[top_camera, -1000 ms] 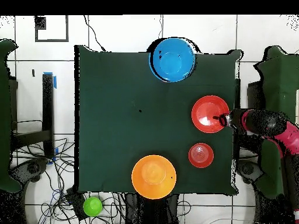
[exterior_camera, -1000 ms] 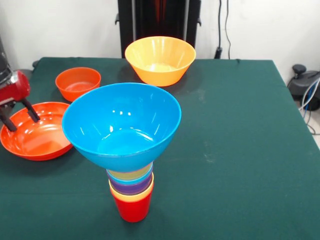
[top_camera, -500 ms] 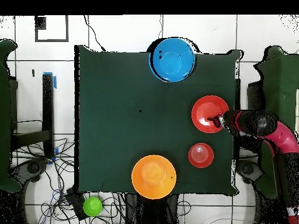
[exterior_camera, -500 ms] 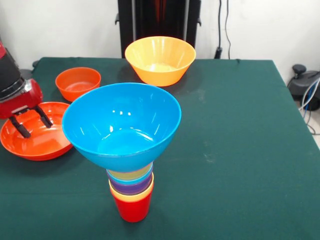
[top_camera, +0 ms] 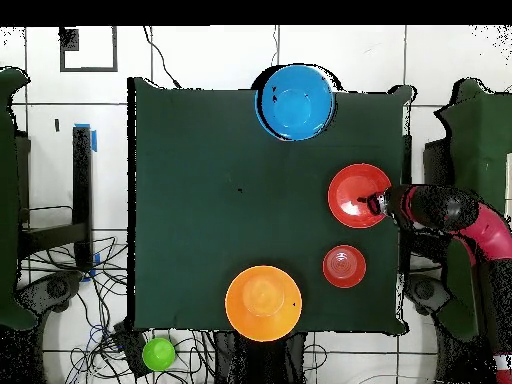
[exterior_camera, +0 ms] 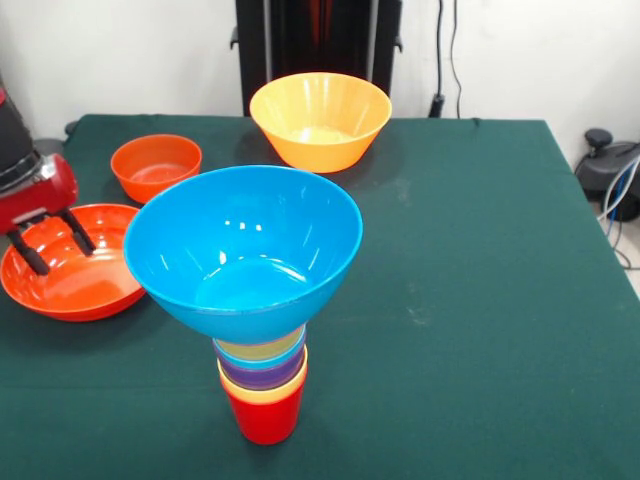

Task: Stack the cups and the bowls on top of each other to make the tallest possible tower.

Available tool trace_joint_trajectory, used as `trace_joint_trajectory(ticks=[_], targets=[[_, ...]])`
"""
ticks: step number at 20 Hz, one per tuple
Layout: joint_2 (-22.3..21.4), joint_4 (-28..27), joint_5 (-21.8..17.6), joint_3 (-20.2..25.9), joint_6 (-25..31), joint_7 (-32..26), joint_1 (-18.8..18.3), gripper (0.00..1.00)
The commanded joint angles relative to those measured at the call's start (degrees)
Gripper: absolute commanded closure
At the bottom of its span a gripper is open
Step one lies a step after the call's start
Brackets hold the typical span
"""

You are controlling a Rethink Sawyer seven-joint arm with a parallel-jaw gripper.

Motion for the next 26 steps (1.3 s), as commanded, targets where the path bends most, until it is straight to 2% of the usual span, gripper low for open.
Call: trace_joint_trajectory(ticks=[1,6,13,26], targets=[[-4.3,1.1,-2.1,1.4,2.1,-18.1,1.4,0.0],[-5.4,0.4,-1.2,1.5,4.0,-18.8,1.2,0.0],[-3.8,-2.4,-1.0,1.2,5.4,-21.5,0.7,0.0],[4.6,-9.6,-3.0,1.1,3.0,-27.3,1.0,0.0]])
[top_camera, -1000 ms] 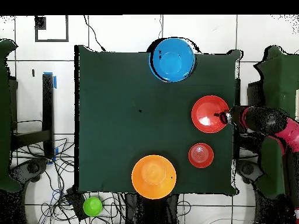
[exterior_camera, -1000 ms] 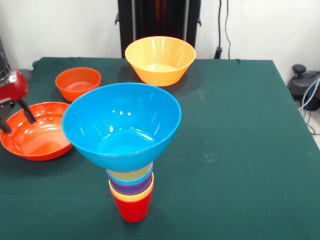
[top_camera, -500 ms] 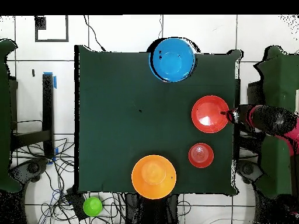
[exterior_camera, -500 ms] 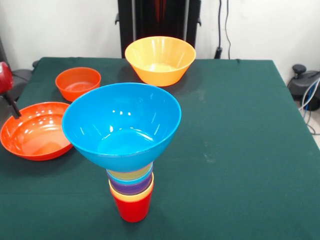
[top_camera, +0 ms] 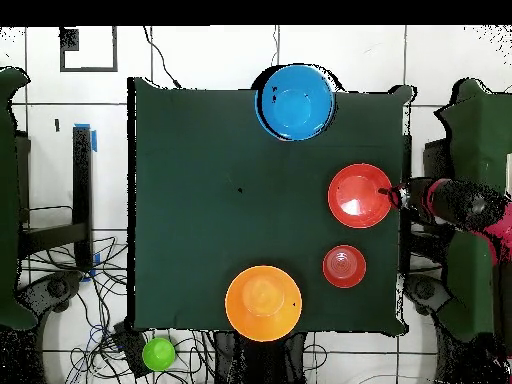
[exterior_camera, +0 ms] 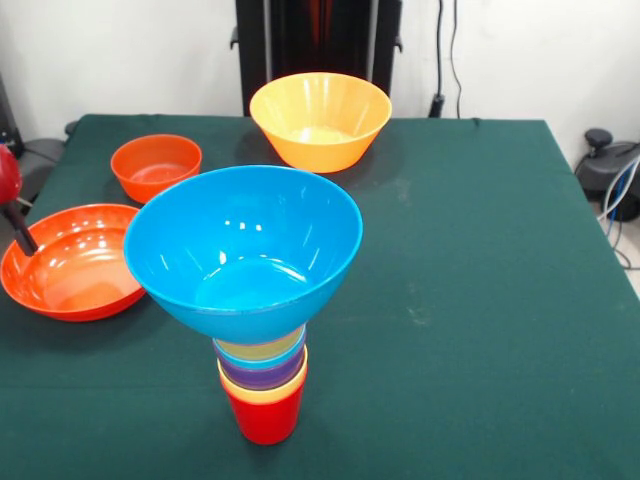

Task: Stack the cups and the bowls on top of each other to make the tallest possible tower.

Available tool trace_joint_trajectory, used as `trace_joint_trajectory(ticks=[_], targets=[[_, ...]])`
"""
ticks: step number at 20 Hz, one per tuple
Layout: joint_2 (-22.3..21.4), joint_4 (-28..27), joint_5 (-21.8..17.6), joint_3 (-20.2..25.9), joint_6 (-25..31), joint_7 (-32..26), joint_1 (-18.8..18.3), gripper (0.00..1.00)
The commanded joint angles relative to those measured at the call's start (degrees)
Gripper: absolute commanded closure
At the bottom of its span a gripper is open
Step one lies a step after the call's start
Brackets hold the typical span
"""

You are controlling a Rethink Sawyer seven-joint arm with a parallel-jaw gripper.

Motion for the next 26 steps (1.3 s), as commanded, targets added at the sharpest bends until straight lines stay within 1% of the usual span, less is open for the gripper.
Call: trace_joint_trajectory(ticks=[1,5,8,19,26], targets=[[7.0,-6.5,-3.0,0.7,2.9,-26.4,1.2,0.0],[8.5,-8.3,-2.9,0.5,2.8,-28.5,0.7,0.0],[9.6,-9.3,-2.6,0.2,2.4,-29.0,1.0,0.0],[12.7,-10.4,-3.0,-1.0,-1.2,-30.8,1.0,0.0],[14.5,-11.9,-3.3,-0.8,-1.9,-32.1,1.1,0.0]])
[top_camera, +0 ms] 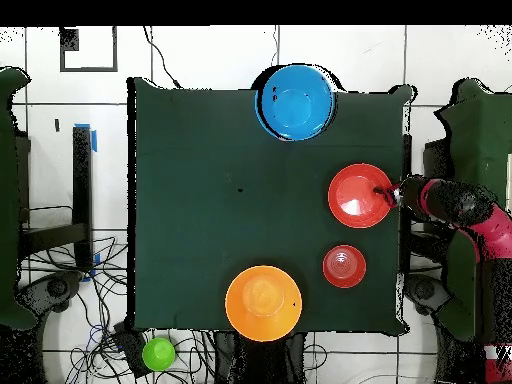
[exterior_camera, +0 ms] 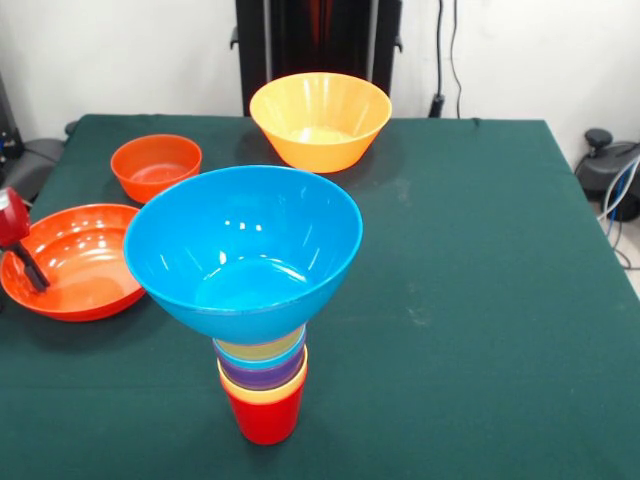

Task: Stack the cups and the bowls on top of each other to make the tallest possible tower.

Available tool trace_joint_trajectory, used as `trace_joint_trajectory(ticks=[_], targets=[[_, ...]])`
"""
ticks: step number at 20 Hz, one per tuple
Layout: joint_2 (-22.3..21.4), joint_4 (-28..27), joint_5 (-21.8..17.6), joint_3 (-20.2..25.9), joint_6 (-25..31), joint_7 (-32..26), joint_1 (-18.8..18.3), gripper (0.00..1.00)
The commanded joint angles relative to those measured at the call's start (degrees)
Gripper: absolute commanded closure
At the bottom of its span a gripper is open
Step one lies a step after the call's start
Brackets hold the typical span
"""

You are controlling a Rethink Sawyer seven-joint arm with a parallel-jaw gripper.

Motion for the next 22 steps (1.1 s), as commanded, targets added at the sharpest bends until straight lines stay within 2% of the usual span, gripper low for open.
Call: trace_joint_trajectory(ticks=[1,5,6,22], targets=[[6.7,-5.7,-3.8,-1.0,-2.0,-19.9,1.3,0.0],[6.4,-5.5,-3.1,-1.7,-1.2,-17.8,1.7,0.0],[6.1,-5.7,-3.3,-2.4,-0.5,-17.2,2.2,1.0],[-0.8,2.0,-0.1,-3.0,3.4,-13.0,1.9,1.0]])
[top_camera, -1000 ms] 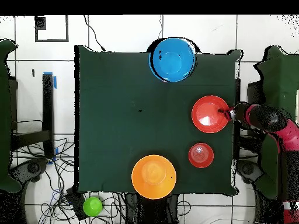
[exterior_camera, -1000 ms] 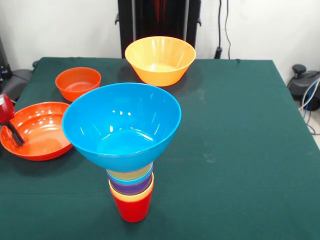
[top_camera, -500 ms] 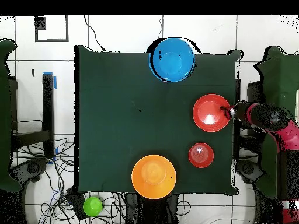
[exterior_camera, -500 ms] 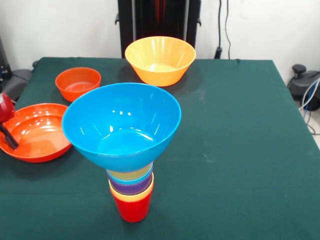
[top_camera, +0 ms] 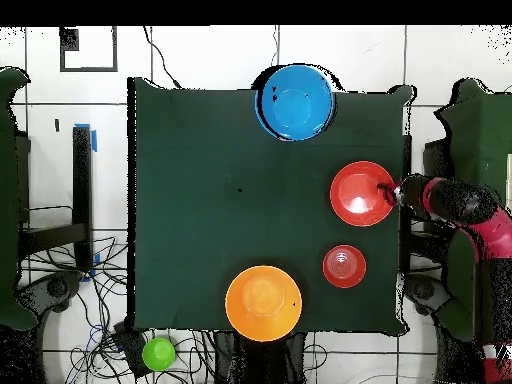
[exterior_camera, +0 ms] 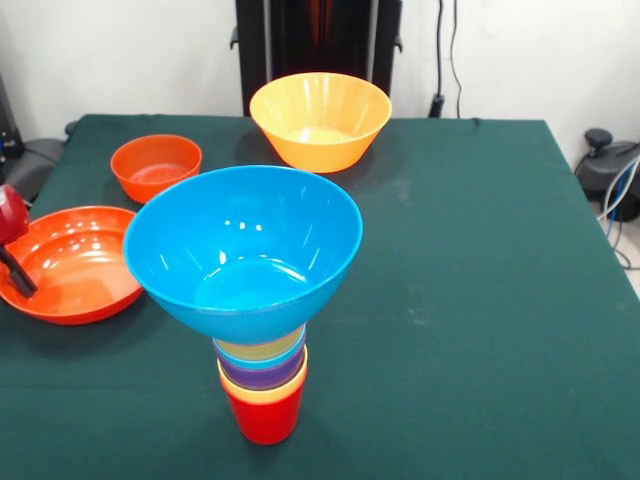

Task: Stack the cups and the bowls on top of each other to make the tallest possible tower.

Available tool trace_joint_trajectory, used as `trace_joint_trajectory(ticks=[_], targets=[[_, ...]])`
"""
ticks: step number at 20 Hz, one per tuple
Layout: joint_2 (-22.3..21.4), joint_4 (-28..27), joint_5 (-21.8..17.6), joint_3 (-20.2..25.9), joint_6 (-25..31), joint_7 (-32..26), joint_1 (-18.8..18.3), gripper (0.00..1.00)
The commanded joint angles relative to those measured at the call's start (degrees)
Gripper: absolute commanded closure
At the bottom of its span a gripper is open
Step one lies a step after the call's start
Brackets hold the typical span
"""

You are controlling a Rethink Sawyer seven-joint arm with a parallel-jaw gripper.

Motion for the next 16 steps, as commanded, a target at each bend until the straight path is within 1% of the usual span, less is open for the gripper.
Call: trace_joint_trajectory(ticks=[1,7,11,16], targets=[[-1.8,3.0,-2.4,-2.9,3.0,-12.6,1.9,1.0],[-7.2,7.5,1.5,-2.0,9.2,-10.9,1.2,1.0],[-10.0,8.9,4.5,-1.0,13.8,-9.6,1.3,1.0],[-12.0,9.4,7.1,-0.1,17.0,-8.0,1.6,1.0]])
